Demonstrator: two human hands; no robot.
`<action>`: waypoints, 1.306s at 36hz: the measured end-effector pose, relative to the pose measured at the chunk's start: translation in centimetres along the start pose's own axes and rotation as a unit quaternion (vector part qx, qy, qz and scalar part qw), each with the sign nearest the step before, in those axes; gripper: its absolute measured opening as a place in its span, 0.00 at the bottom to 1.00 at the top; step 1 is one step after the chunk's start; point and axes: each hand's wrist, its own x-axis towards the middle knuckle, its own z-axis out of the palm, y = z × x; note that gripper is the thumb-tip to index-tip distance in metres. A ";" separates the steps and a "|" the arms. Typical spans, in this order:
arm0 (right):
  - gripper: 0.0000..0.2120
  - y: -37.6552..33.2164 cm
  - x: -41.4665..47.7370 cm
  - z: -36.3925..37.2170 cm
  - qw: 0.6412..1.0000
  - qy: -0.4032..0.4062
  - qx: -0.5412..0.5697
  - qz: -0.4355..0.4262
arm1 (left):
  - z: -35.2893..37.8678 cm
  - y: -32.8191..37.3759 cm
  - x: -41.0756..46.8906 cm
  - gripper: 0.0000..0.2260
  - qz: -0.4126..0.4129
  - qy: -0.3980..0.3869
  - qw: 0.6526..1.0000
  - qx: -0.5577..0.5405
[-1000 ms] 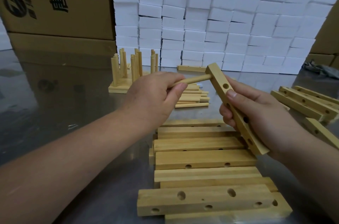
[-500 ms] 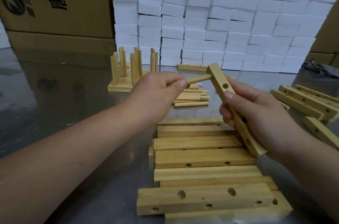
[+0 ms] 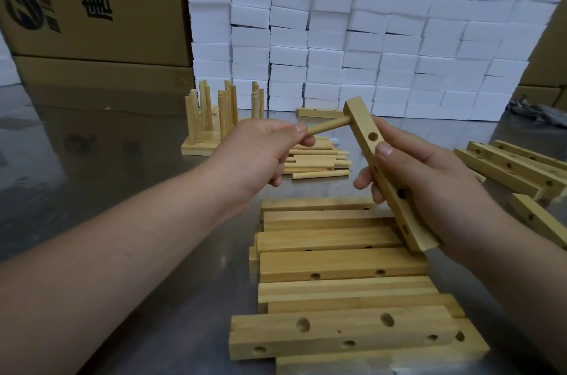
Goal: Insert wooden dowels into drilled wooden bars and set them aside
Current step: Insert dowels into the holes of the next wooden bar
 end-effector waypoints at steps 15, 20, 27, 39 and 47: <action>0.19 1.4 0.9 -0.7 0.986 0.096 -0.133 0.039 | -1.9 -1.7 1.3 0.16 -0.043 0.028 0.977 -0.209; 0.20 1.8 1.4 -0.8 0.979 0.173 -0.086 0.067 | -1.9 -4.4 1.4 0.23 -0.016 -0.081 0.994 0.067; 0.18 1.9 1.4 -0.5 0.980 0.163 -0.063 0.094 | -1.4 -5.9 2.1 0.23 -0.002 -0.190 0.967 0.170; 0.18 2.0 1.5 -0.7 0.981 0.163 -0.029 0.097 | -1.4 -6.8 2.6 0.20 -0.003 -0.072 0.974 0.215; 0.14 2.3 2.3 -1.0 0.966 0.204 0.056 0.149 | -1.4 -6.6 2.8 0.23 -0.035 -0.073 0.954 0.290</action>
